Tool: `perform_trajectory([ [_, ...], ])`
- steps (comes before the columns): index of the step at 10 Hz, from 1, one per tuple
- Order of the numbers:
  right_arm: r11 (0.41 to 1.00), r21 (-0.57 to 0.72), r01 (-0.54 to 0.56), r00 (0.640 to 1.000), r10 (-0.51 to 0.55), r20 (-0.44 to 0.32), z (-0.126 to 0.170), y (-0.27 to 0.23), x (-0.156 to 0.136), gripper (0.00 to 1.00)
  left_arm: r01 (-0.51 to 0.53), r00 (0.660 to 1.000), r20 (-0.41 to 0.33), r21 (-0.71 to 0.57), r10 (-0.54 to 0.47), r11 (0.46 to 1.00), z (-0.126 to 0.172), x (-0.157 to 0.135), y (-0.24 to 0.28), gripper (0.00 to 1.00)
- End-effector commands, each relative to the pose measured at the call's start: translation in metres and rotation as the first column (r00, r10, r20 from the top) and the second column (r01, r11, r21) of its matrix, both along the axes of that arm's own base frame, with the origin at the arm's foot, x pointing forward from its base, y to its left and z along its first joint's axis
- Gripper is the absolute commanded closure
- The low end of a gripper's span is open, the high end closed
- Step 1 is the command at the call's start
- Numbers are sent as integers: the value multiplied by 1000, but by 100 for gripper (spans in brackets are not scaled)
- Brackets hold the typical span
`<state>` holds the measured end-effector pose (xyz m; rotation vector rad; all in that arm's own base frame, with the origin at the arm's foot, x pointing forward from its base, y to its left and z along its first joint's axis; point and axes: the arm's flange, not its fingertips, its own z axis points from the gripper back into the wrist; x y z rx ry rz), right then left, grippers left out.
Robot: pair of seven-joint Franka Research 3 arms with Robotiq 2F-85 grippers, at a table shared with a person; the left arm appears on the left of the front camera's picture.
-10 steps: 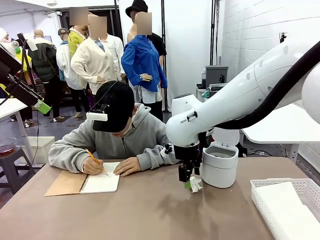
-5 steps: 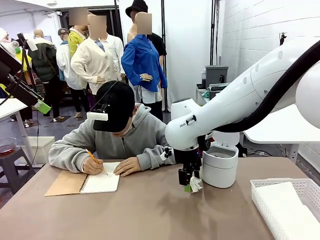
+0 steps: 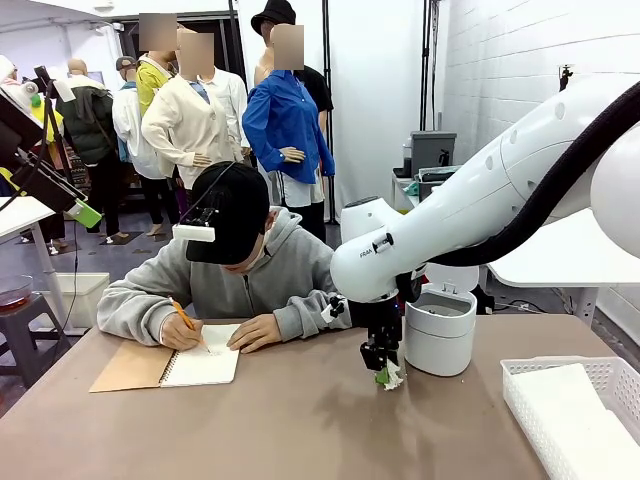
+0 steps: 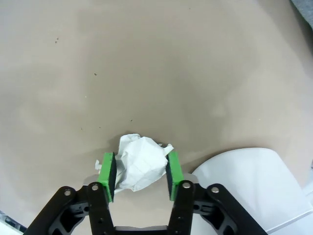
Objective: Sort the paper based on its condition.
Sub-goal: If a person hands you a paper, place it in the Organizing basket , and if it's crumpled, put it in the Trash can.
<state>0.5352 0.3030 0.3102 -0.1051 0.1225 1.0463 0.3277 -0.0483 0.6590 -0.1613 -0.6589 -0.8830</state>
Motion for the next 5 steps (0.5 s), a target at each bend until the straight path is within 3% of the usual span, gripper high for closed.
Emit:
perform_trajectory([
  [1, 1000, -12, -7, 1000, 7, 9, 6, 1, -3, 100, -1, 1000, 0, 1, 1, 1000, 0, 0, 0, 0],
  [3, 999, 44, 13, 1000, -14, 23, 47, 9, -19, 100, -1, 1000, 0, 1, 1, 1000, 0, 0, 0, 0],
  [5, 995, 99, 2, 996, -12, 93, 96, 12, -36, 100, -1, 1000, 0, 1, 1, 1000, 0, 0, 0, 0],
])
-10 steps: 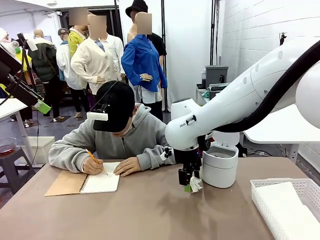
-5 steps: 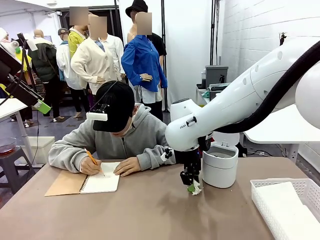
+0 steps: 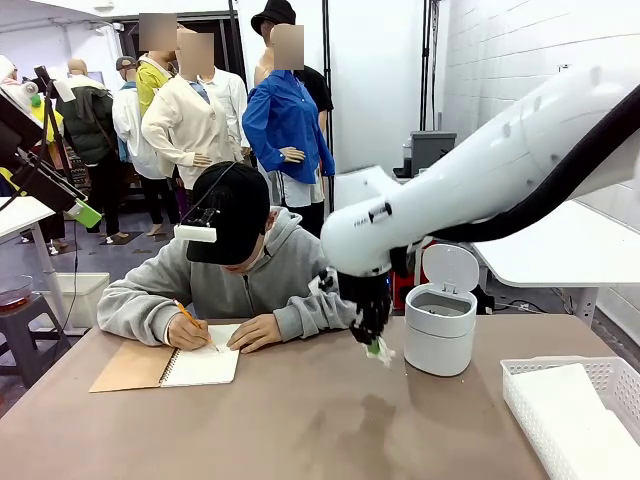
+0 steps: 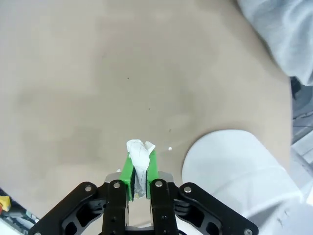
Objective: Sort the paper based on its condition.
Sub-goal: If a person hands you a paper, place it in the Organizing basket , and if it's crumpled, put it in the Trash can.
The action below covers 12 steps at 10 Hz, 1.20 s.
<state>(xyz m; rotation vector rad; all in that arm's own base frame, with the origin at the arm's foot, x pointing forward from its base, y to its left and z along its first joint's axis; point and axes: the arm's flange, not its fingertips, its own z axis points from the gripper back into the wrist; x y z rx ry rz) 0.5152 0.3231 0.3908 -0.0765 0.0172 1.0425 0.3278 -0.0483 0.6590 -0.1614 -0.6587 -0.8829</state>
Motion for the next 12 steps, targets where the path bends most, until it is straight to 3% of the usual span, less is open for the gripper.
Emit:
perform_trajectory([
  [1, 999, 39, -4, 996, 0, 94, 39, -9, -21, 100, -1, 1000, 0, 1, 1, 1000, 0, 0, 0, 0],
  [6, 994, 40, 103, 941, -110, 320, 99, -42, -5, 100, -1, 1000, 0, 1, 1, 1000, 0, 0, 0, 0],
  [12, 956, -27, 292, 884, -259, 390, 99, -89, 9, 100, -1, 1000, 0, 1, 1, 1000, 0, 0, 0, 0],
])
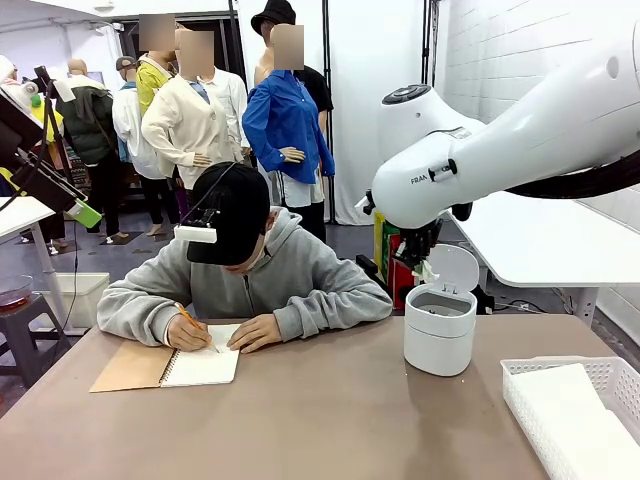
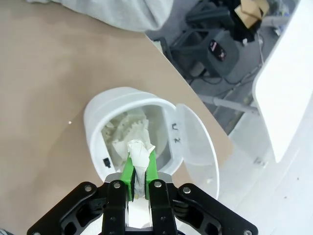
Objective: Sort the paper based on its condition.
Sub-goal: If a person hands you a paper, place it in the Organizing basket , and if it's crumpled, put it in the Trash can.
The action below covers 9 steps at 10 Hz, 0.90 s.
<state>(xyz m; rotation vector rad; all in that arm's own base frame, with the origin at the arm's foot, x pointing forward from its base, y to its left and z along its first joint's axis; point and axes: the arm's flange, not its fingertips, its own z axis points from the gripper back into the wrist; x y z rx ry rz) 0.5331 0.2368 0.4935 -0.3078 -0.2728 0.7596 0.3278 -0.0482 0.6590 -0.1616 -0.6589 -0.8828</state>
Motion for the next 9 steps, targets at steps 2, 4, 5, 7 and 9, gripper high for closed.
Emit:
perform_trajectory([
  [2, 995, -75, 72, 996, -69, 48, -4, -11, -10, 100, -1, 1000, 0, 1, 1, 1000, 0, 0, 0, 0],
  [4, 992, -95, 85, 996, -81, 45, -4, -14, -12, 100, -1, 1000, 0, 1, 1, 1000, 0, 0, 0, 0],
  [5, 992, -97, 85, 996, -82, 31, -4, -14, -11, 89, -1, 1000, 0, 1, 1, 1000, 0, 0, 0, 0],
  [7, 992, -100, 79, 997, -77, 28, -5, -13, -11, 52, -1, 1000, 0, 1, 1, 1000, 0, 0, 0, 0],
  [9, 992, -96, 77, 997, -75, 27, -7, -13, -11, 15, -1, 1000, 0, 1, 1, 1000, 0, 0, 0, 0],
])
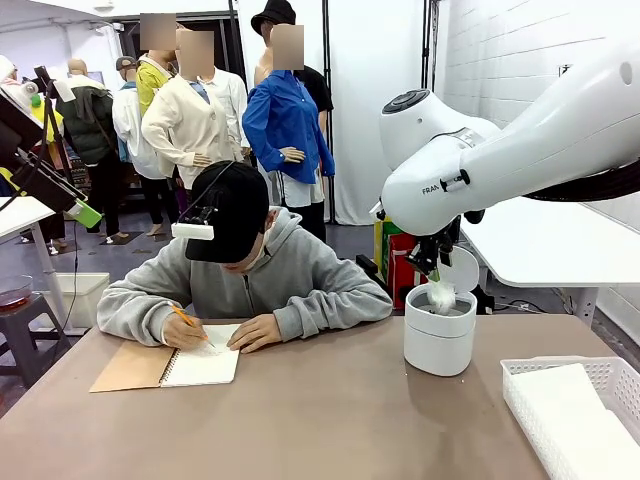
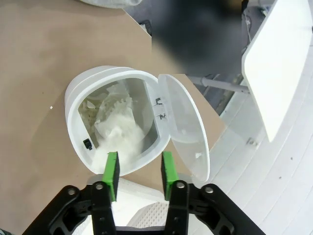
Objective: Sort the paper based on its condition.
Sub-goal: If a person hands you a paper, place it in the Organizing basket , and if it's crumpled, put it in the Trash can.
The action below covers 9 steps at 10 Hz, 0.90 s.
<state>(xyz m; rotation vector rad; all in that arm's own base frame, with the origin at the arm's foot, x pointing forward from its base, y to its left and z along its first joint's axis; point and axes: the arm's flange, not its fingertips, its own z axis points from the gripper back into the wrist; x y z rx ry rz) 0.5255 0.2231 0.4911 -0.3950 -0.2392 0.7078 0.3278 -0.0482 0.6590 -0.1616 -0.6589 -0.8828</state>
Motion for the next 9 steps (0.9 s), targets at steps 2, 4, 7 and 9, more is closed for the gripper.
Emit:
perform_trajectory([
  [2, 1000, -21, 13, 1000, -13, 12, -5, 0, -2, 0, -1, 1000, 0, 1, 1, 1000, 0, 0, 0, 0],
  [4, 1000, -15, 5, 1000, -5, 10, -5, 1, -2, 0, -1, 1000, 0, 1, 1, 1000, 0, 0, 0, 0],
  [7, 997, 68, -26, 999, 28, -26, -3, 2, -8, 0, -1, 1000, 0, 1, 1, 1000, 0, 0, 0, 0],
  [9, 987, 156, -36, 998, 43, -44, -1, -1, -16, 0, -1, 1000, 0, 1, 1, 1000, 0, 0, 0, 0],
])
